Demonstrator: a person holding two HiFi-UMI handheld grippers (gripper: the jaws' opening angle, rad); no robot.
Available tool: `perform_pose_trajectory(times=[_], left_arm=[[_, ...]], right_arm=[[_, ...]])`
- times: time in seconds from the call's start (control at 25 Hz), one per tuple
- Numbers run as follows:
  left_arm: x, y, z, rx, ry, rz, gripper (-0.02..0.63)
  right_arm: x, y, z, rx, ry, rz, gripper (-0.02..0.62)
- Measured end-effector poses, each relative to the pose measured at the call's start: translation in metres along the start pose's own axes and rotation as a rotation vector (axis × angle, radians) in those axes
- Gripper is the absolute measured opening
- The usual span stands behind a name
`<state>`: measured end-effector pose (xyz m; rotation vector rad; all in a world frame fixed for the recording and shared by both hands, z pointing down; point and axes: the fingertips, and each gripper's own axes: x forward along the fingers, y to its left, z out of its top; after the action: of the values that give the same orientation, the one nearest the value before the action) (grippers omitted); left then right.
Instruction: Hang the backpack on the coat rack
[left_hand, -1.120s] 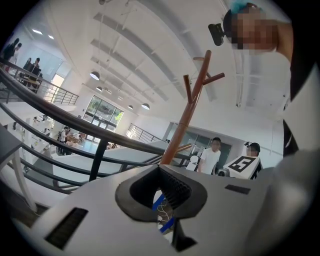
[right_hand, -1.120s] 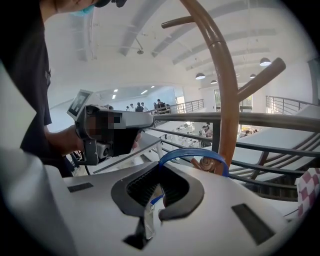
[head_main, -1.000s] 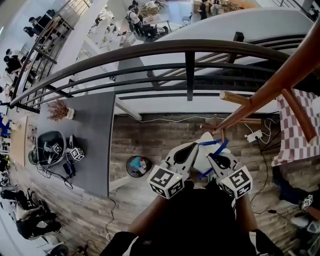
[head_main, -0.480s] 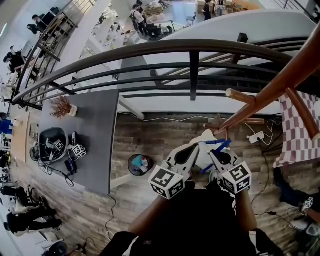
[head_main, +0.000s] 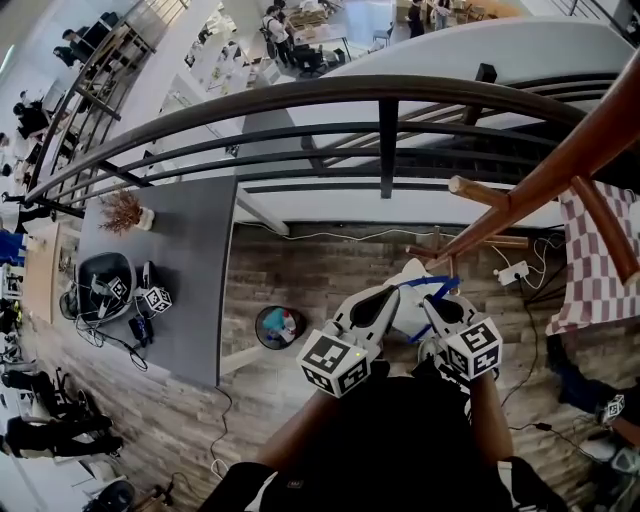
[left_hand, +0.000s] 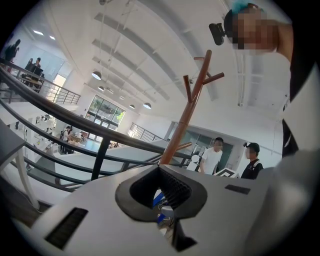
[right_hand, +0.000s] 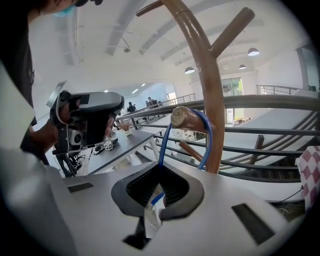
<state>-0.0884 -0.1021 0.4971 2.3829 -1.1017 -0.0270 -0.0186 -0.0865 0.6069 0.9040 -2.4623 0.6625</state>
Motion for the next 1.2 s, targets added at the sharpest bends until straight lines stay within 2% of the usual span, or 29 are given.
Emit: perform_pose_trajectory(times=[0.92,1.2], left_arm=[[0.007,-0.014,-0.005,0.004,-0.006,0.028,0.008],[0.007,-0.017,-0.006,0.002,-0.011,0.041,0.008]], right_arm=[[-0.004,-0.031,-0.021,0.048,-0.001,-0.038,0.02],[-0.007,-0.034,-0.02,0.096,-0.021,-0.028,0.021]])
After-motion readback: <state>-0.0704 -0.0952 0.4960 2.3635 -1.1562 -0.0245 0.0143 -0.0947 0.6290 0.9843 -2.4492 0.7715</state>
